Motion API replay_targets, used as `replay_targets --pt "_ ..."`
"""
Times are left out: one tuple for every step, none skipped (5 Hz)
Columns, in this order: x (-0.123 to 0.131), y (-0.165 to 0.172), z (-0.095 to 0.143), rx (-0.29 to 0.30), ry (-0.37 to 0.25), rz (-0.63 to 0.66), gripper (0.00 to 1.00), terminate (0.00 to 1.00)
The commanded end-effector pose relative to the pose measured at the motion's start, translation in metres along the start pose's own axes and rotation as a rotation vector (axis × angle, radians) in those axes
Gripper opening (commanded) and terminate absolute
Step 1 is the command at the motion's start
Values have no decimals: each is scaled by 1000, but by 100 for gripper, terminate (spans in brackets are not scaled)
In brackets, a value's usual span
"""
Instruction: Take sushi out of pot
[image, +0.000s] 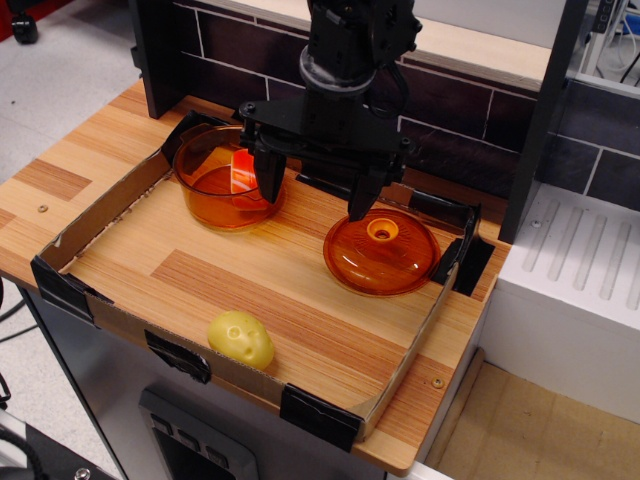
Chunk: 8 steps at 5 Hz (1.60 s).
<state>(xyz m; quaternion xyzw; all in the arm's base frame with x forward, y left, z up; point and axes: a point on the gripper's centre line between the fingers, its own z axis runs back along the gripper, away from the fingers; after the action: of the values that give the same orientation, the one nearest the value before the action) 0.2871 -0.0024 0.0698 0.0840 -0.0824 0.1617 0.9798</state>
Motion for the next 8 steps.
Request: replay_targets --pt "0 0 0 0 0 0 100 0" --pt "15 26 23 -81 -27 23 100 0" --pt "29 57 36 -149 -65 64 100 0" --pt "51 86 41 -168 -40 148 100 0" --pt "70 101 19 -142 -20 228 100 0" --pt "78 98 0 -123 28 272 100 0" --pt "80 97 -18 -141 50 305 100 0" --pt "80 93 -32 -150 71 324 100 0"
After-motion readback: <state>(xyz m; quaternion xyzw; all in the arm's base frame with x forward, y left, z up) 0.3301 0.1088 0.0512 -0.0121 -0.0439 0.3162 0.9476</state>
